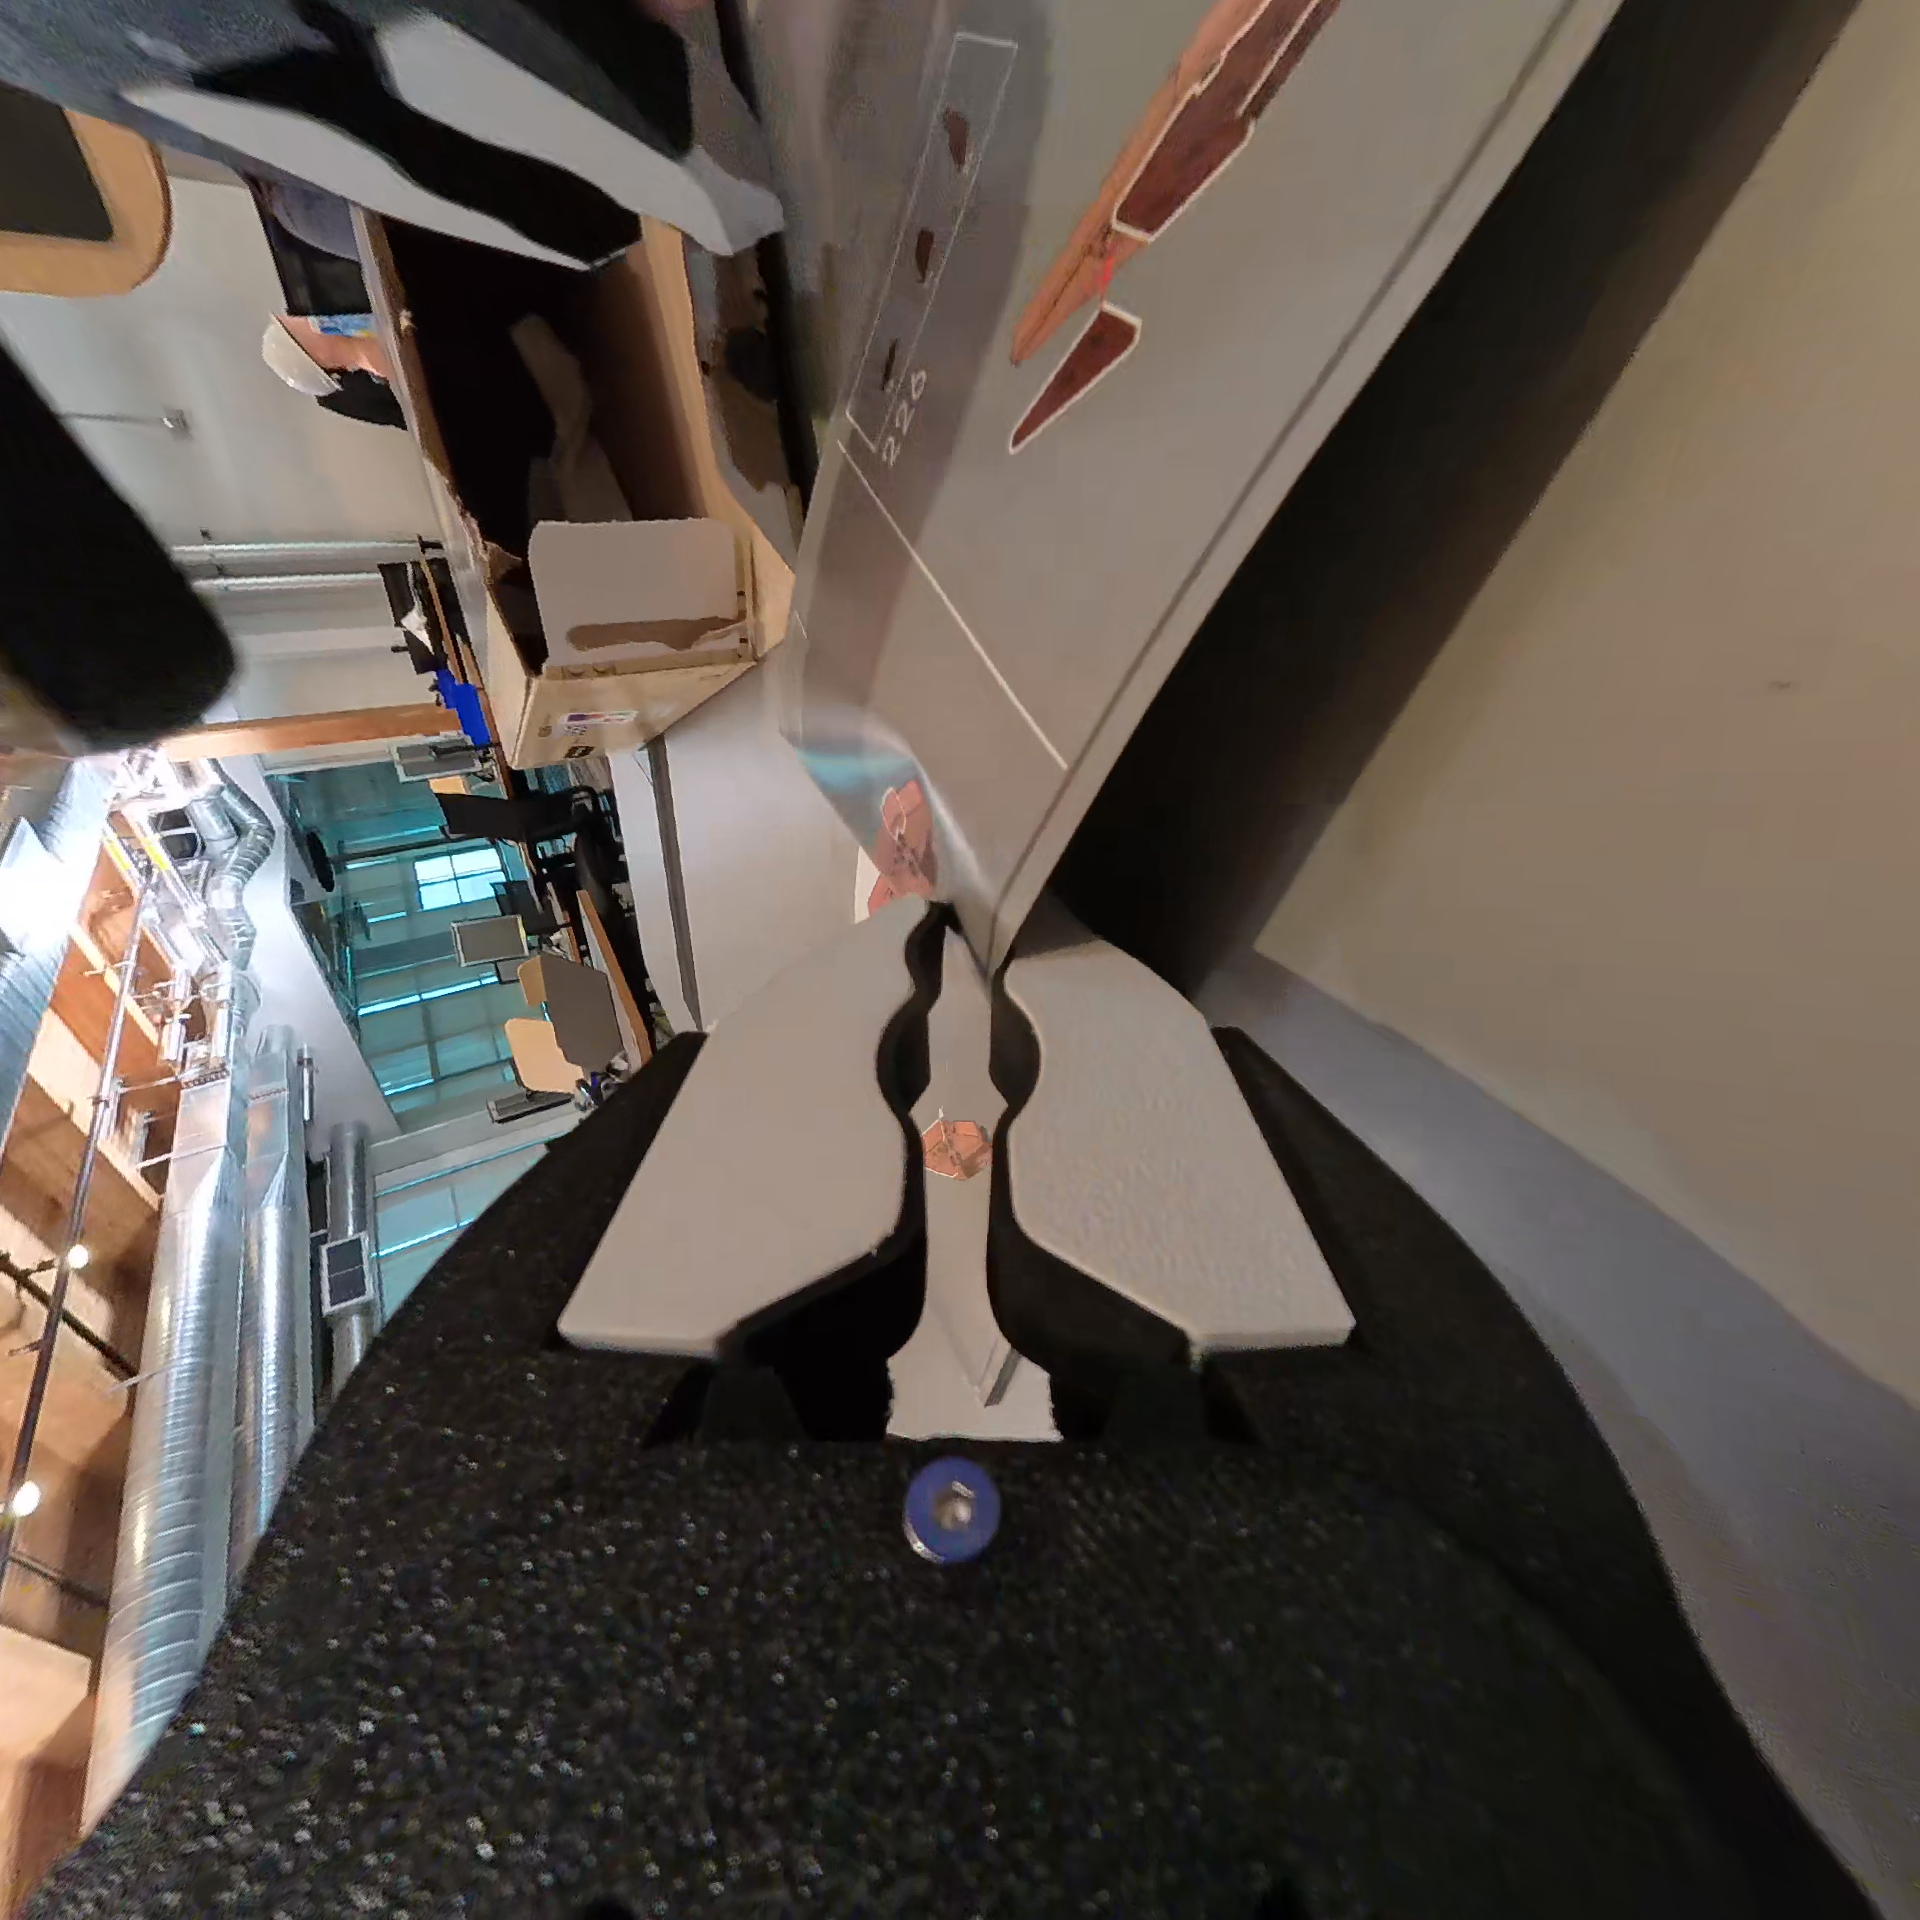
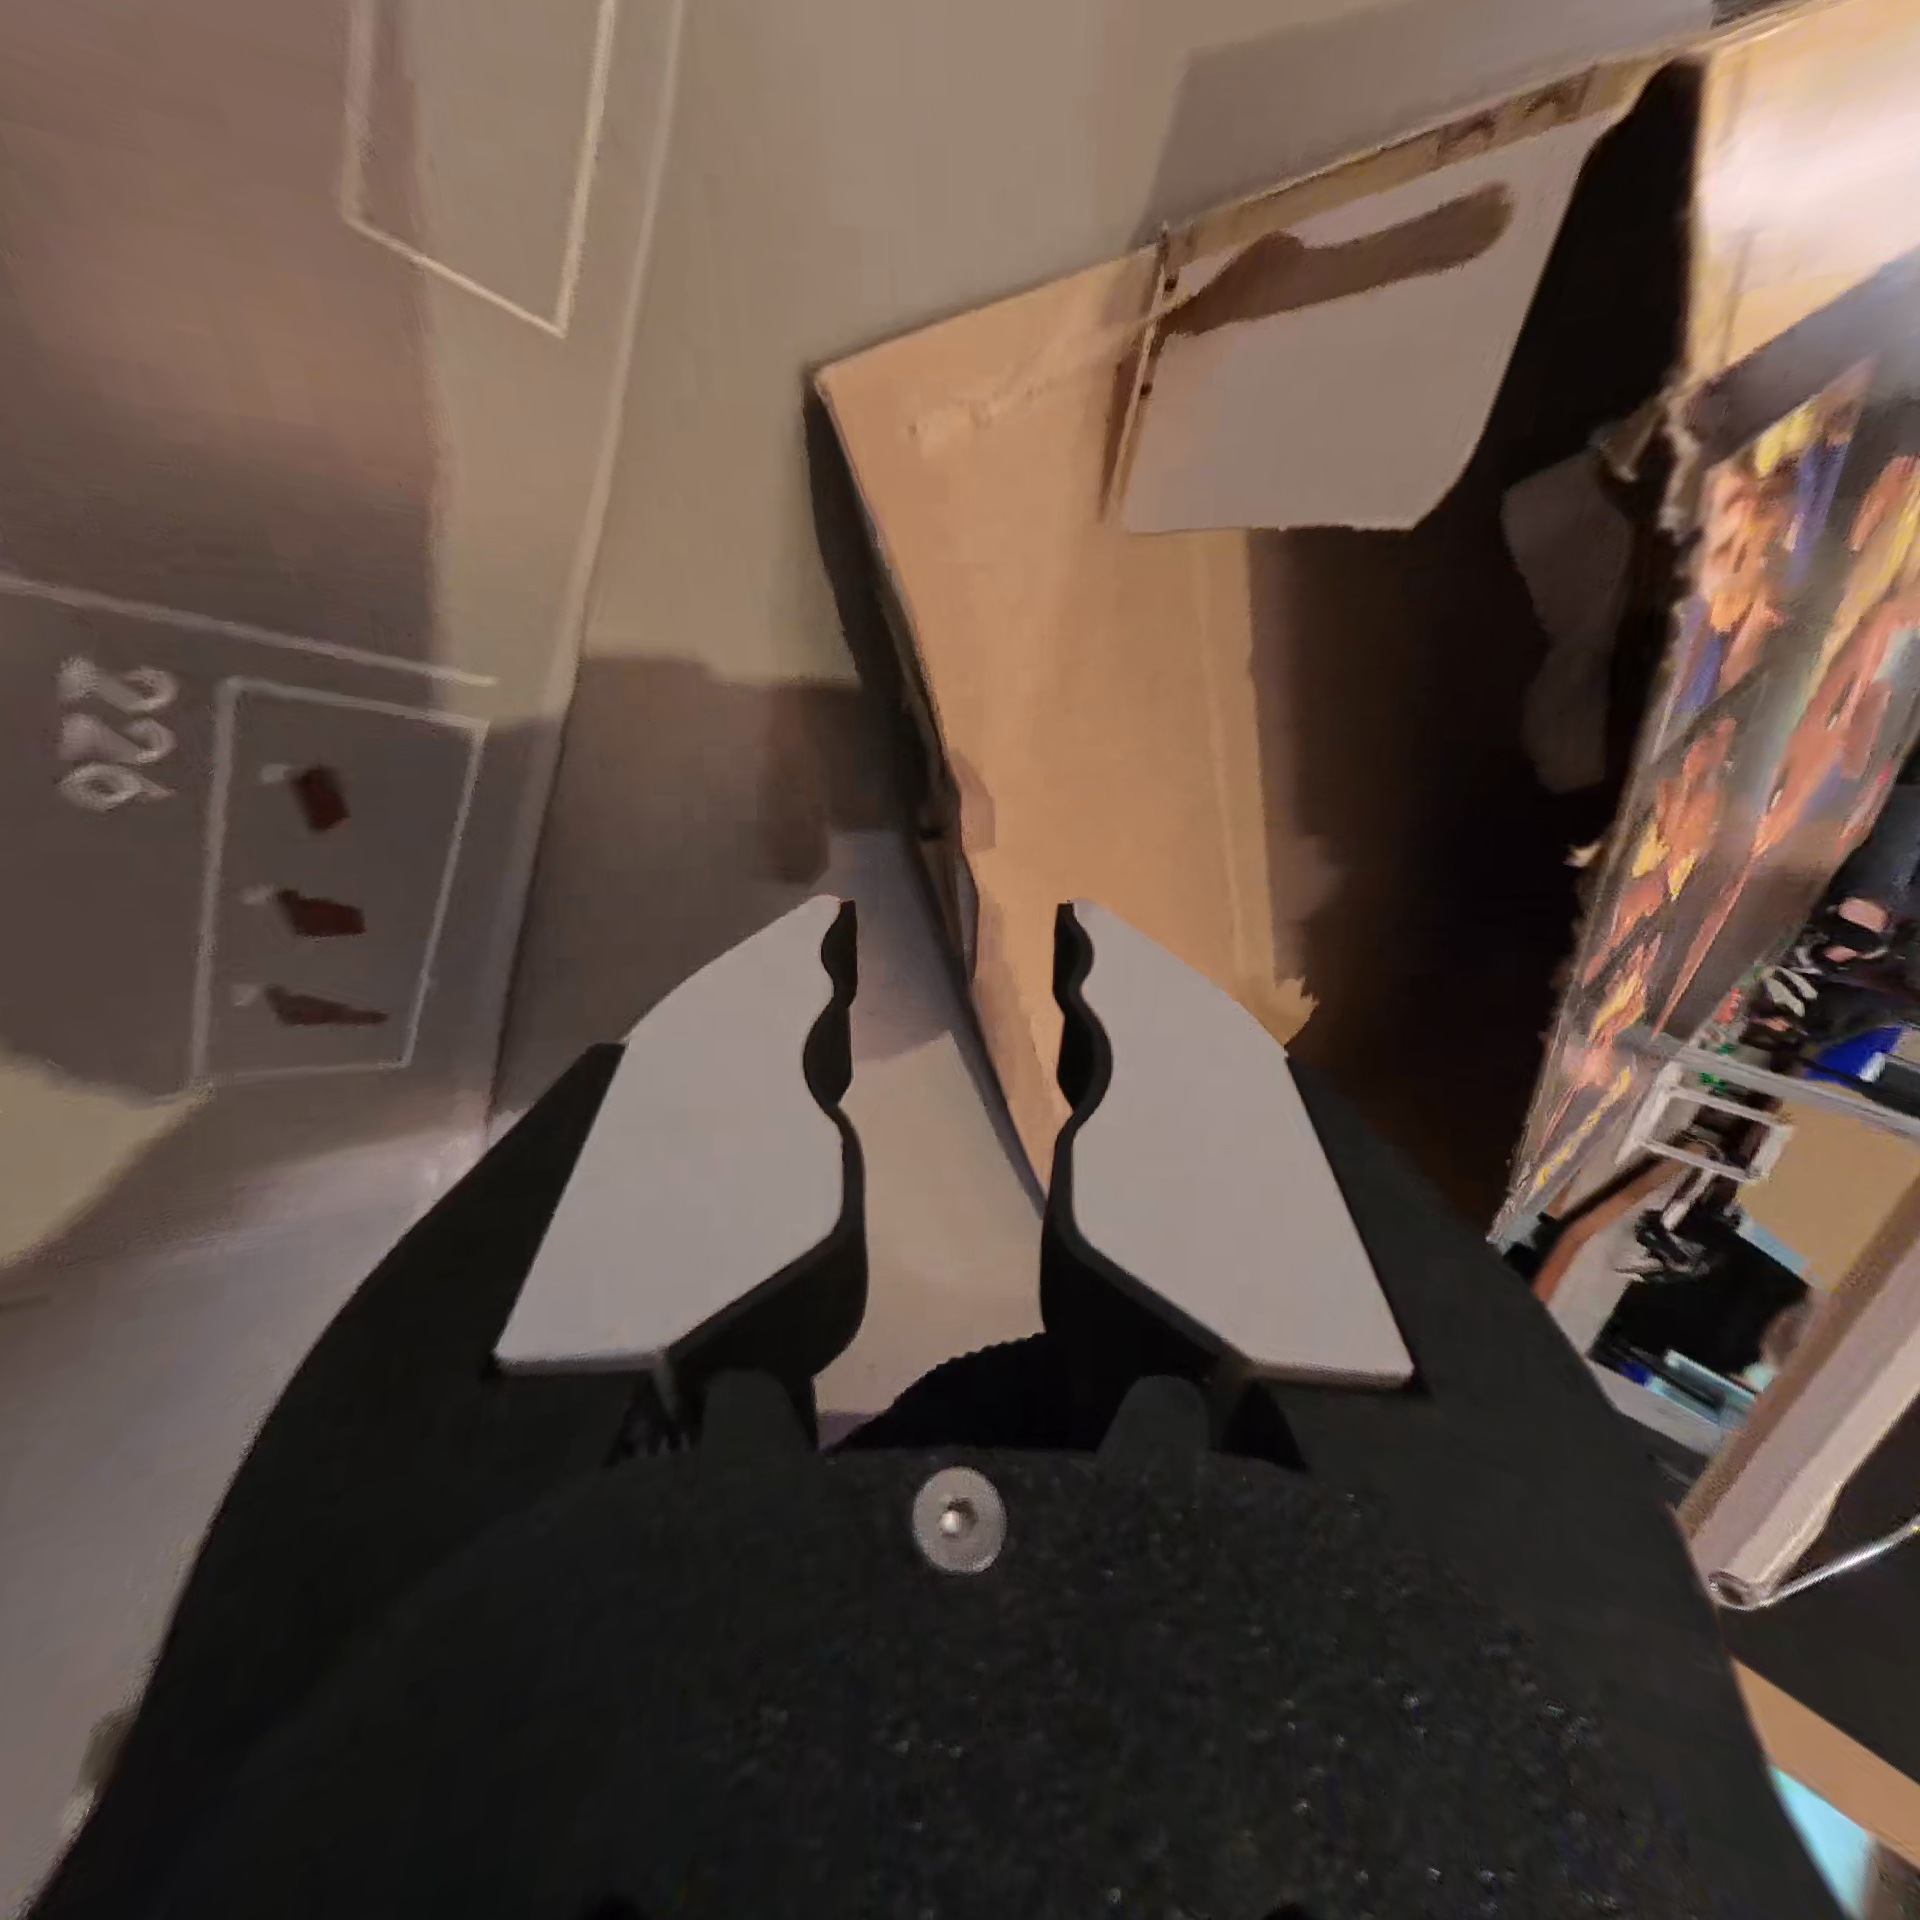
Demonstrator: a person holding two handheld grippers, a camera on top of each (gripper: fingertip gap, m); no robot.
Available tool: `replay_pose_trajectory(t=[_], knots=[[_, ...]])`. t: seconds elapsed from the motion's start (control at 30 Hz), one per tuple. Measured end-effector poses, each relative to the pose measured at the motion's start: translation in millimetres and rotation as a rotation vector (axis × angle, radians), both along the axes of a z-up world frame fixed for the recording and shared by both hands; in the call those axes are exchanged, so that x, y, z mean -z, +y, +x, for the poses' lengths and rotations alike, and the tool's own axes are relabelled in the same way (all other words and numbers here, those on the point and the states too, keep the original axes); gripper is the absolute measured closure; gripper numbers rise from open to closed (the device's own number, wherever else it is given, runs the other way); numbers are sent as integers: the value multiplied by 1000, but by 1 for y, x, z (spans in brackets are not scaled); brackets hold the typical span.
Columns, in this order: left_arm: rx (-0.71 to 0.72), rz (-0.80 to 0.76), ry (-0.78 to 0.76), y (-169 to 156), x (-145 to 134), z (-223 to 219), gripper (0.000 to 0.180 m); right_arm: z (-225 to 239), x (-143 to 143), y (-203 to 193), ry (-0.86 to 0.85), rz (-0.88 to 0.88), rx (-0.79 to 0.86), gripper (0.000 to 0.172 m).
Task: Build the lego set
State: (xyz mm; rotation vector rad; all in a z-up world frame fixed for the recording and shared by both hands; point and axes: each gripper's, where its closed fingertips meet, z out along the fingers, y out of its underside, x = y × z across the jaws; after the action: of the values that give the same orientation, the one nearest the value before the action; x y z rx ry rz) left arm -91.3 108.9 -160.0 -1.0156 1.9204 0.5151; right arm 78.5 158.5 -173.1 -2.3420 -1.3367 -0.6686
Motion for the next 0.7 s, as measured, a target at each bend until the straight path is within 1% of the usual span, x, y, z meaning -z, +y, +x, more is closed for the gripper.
replay_pose_trajectory(t=[0.07,0.13,0.17,0.2,0.27,0.33,0.5,0.6,0.7], knots=[[-15,-4,-1,0,1,2,175,5,6,9,-27,5,20,137],[-39,-7,-5,1,3,3,175,5,11,16,-21,9,26,151],[-51,-8,-6,1,5,4,175,5,14,15,-6,-18,31,163],[-60,-7,-3,1,6,4,175,6,15,17,2,-25,55,167],[-83,-7,4,2,8,5,174,7,12,20,30,-27,85,167],[-109,-11,16,4,9,6,174,6,4,23,65,1,99,168],[-206,-28,54,21,10,9,174,5,-19,15,86,40,112,168],[-254,-16,86,36,11,11,173,5,-21,4,82,34,119,167],[-287,0,100,49,13,10,172,6,-16,-5,74,28,116,167]])
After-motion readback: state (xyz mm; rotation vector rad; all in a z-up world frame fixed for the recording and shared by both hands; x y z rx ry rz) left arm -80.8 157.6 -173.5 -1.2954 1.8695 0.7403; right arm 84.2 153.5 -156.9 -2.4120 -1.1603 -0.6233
